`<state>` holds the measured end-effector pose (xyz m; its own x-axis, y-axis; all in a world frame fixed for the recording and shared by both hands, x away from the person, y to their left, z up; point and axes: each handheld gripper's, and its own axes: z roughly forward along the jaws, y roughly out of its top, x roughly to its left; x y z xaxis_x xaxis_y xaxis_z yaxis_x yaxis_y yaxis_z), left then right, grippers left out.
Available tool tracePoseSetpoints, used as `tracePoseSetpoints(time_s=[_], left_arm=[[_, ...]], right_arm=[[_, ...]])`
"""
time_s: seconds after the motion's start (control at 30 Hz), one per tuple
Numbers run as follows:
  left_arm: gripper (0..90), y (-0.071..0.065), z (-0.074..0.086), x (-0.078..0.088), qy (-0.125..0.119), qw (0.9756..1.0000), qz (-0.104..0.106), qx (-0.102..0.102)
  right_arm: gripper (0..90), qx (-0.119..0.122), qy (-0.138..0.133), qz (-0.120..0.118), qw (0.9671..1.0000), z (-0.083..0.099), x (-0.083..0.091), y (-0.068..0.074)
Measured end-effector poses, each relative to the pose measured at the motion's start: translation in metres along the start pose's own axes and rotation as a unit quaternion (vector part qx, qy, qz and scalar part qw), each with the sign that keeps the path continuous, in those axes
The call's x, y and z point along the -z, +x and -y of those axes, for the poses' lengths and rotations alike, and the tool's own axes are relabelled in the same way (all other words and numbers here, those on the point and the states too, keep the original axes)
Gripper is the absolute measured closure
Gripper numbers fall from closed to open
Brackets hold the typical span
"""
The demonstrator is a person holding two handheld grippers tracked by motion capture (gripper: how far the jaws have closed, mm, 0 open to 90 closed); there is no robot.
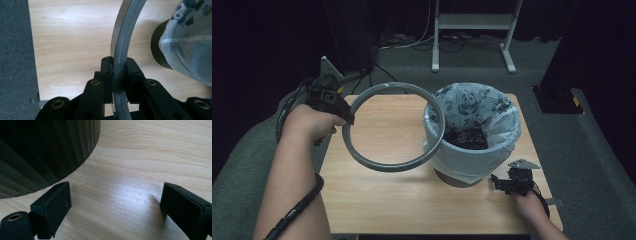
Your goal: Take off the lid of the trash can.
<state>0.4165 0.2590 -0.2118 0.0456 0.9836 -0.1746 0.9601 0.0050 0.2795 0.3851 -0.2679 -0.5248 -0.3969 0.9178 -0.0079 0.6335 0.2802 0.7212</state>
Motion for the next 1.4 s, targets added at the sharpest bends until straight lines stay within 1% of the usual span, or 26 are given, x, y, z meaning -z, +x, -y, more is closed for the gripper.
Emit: tracePoseSetpoints(time_s=[0.13,0.17,0.2,0.27,0.33,0.5,0.67,0.77,0.87,1.1,1.17,1.4], left_arm=[[78.8,0.009,0.003,0.000,-0.002,1.0000,0.001,0.007],[78.8,0.012,0.004,0.000,0.001,1.0000,0.000,0.005],[78.8,0.013,0.005,0.000,-0.001,0.9999,0.002,0.010],[78.8,0.017,0.006,0.001,-0.001,1.0000,0.003,0.009],[78.8,0.021,0.008,0.002,-0.003,0.9999,0.002,0.016],[78.8,0.030,0.012,0.005,-0.004,0.9997,0.005,0.022],[78.8,0.036,0.014,0.007,-0.007,0.9996,0.001,0.029],[78.8,0.039,0.016,0.008,-0.007,0.9995,0.003,0.032],[78.8,0.043,0.018,0.008,-0.008,0.9994,0.000,0.034],[78.7,0.053,0.022,0.006,-0.009,0.9990,0.002,0.043],[78.7,0.056,0.023,0.005,-0.008,0.9992,0.002,0.040],[78.7,0.061,0.026,-0.003,-0.004,0.9992,0.005,0.039]], right_arm=[[9.6,0.000,0.000,0.000,1.0000,0.000,0.000,0.000],[9.6,-0.001,0.000,0.000,1.0000,0.000,0.000,0.000],[9.6,0.000,0.000,0.000,1.0000,0.000,0.000,0.000],[9.6,0.000,0.000,0.000,1.0000,0.000,0.000,0.000],[9.6,0.000,0.000,0.000,1.0000,0.000,0.000,0.000],[9.6,0.000,0.000,0.000,1.0000,0.000,0.000,0.000],[9.6,-0.001,0.000,0.000,1.0000,0.000,0.000,0.000],[9.6,0.000,0.000,0.000,1.0000,0.000,0.000,0.000],[9.6,-0.001,0.000,0.000,1.0000,0.000,0.000,0.000],[9.6,0.000,0.000,0.000,1.0000,0.000,0.000,0.000],[9.6,-0.001,0.000,0.000,1.0000,0.000,0.000,0.000],[9.6,-0.001,0.000,-0.001,1.0000,0.000,0.000,0.000]])
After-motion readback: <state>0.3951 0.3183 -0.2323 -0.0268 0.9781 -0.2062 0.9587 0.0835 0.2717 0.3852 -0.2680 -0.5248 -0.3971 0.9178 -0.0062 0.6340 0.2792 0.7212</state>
